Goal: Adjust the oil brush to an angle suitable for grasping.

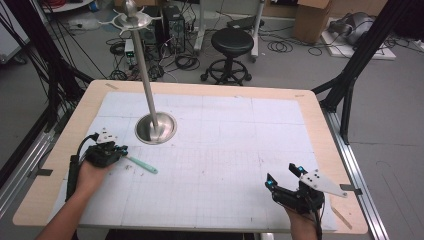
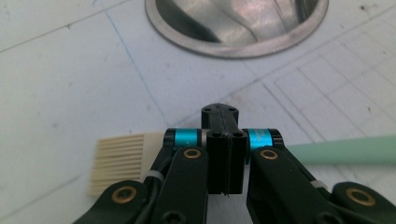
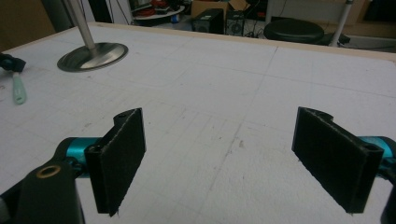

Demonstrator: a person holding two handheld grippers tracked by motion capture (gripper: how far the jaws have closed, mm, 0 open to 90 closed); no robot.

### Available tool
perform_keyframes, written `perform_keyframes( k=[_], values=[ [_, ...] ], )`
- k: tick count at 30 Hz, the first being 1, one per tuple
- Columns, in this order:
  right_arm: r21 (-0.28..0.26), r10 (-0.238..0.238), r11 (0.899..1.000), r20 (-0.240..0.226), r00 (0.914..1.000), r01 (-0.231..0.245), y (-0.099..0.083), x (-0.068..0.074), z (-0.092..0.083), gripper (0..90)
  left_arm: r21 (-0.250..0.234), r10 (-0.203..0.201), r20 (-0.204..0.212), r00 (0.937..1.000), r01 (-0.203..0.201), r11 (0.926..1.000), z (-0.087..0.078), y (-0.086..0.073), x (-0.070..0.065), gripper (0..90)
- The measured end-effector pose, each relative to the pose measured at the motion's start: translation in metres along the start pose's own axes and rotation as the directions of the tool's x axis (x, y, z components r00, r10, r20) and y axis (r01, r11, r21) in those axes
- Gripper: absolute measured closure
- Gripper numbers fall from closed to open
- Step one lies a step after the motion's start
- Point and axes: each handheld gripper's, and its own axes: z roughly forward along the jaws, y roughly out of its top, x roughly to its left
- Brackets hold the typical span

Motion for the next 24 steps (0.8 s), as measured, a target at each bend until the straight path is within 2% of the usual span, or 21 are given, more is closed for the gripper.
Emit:
perform_keyframes(
  k=[7, 11, 12, 17, 20, 21, 22, 23, 24],
  values=[
    [-0.003, 0.002, 1.0, 0.002, 1.0, -0.002, 0.0, 0.0, 0.0, 16.6, -0.025, -0.026, 0.011, 0.9996, 0.027, 0.9993, -0.017, -0.016, -0.006, 89.7],
    [-0.005, 0.007, 1.0, 0.004, 1.0, -0.007, 0.0, 0.0, -0.001, 16.6, -0.033, -0.034, 0.033, 0.9989, 0.035, 0.9988, -0.029, -0.024, -0.01, 89.7],
    [-0.003, 0.01, 1.0, 0.006, 0.9999, -0.01, 0.0, 0.0, -0.002, 16.7, -0.033, -0.034, 0.052, 0.9981, 0.036, 0.9988, -0.034, -0.029, -0.012, 89.6],
    [-0.004, 0.009, 1.0, 0.009, 0.9999, -0.009, -0.001, -0.001, -0.002, 16.6, -0.027, -0.027, 0.083, 0.9962, 0.029, 0.9992, -0.043, -0.033, -0.016, 89.6],
    [-0.007, 0.012, 1.0, 0.011, 0.9999, -0.012, 0.0, -0.001, -0.003, 16.6, -0.079, 0.004, 0.156, 0.9877, 0.008, 0.9969, -0.054, -0.033, -0.028, 89.6],
    [-0.004, 0.012, 1.0, 0.009, 0.9999, -0.012, 0.0, -0.001, -0.002, 16.6, -0.079, 0.004, 0.156, 0.9877, 0.008, 0.9969, -0.054, -0.033, -0.028, 89.6],
    [-0.004, 0.011, 1.0, 0.009, 0.9999, -0.011, 0.0, -0.001, -0.002, 16.6, -0.094, 0.055, 0.205, 0.9771, -0.036, 0.9949, -0.053, -0.03, -0.038, 89.5],
    [-0.005, 0.014, 1.0, 0.006, 0.9999, -0.014, 0.0, 0.0, -0.002, 16.7, -0.094, 0.055, 0.205, 0.9771, -0.036, 0.9949, -0.053, -0.03, -0.038, 89.6],
    [-0.002, 0.01, 1.0, 0.008, 0.9999, -0.01, 0.0, 0.0, -0.001, 16.6, -0.096, 0.109, 0.248, 0.9627, -0.088, 0.9915, -0.047, -0.025, -0.05, 89.5]
  ],
)
